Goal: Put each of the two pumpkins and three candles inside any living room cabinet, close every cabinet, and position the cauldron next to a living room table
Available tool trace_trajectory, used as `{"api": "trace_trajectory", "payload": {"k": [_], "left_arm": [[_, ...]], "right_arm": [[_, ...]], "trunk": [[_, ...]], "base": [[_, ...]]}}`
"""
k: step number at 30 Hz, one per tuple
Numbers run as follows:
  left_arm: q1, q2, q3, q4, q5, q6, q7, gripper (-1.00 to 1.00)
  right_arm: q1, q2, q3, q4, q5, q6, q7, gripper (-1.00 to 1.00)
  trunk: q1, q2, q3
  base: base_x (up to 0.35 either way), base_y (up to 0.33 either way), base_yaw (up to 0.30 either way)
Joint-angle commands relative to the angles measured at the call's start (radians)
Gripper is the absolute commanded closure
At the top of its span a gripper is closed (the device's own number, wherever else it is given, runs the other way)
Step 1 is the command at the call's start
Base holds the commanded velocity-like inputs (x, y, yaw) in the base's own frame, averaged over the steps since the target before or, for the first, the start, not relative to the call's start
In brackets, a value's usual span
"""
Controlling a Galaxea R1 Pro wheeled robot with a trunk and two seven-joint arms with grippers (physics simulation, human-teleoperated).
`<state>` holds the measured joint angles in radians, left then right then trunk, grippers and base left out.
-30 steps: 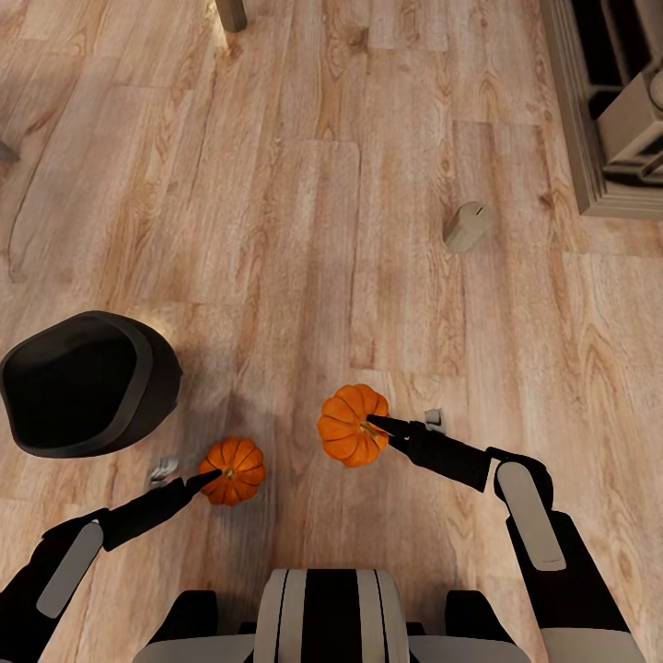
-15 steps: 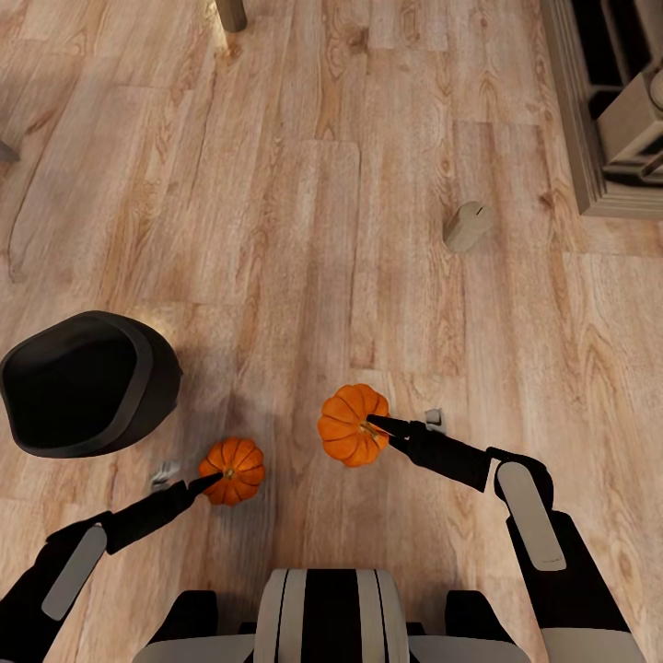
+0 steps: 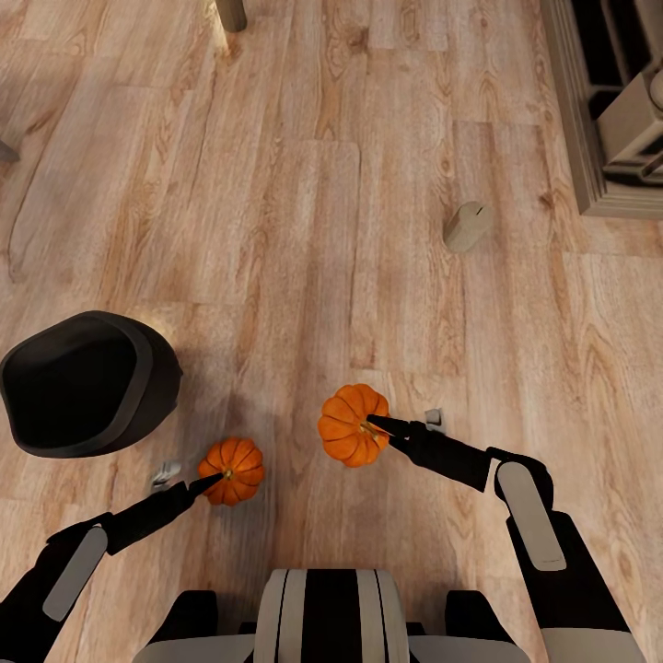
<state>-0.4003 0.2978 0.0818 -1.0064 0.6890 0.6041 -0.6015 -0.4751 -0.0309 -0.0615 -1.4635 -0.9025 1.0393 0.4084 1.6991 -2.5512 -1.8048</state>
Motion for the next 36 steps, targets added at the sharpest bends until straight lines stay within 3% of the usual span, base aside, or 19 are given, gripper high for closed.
{"api": "trace_trajectory", "payload": {"k": [1,27,36], "left_arm": [[0.0,0.0,0.001,0.0,0.001,0.005,-0.001,1.0],[0.0,0.003,0.002,-0.003,0.004,0.006,-0.012,1.0],[0.0,0.009,0.003,-0.01,0.015,0.009,-0.016,1.0]], "right_arm": [[0.0,0.0,-0.001,0.0,0.007,0.005,0.01,1.0],[0.0,0.0,-0.003,0.005,0.008,0.004,0.01,1.0],[0.0,0.0,-0.003,0.011,0.008,0.004,0.01,1.0]], "trunk": [[0.0,0.0,0.0],[0.0,0.0,0.0],[-0.004,0.002,0.034]], "base": [[0.0,0.0,0.0],[0.0,0.0,0.0],[0.0,0.0,0.0]]}}
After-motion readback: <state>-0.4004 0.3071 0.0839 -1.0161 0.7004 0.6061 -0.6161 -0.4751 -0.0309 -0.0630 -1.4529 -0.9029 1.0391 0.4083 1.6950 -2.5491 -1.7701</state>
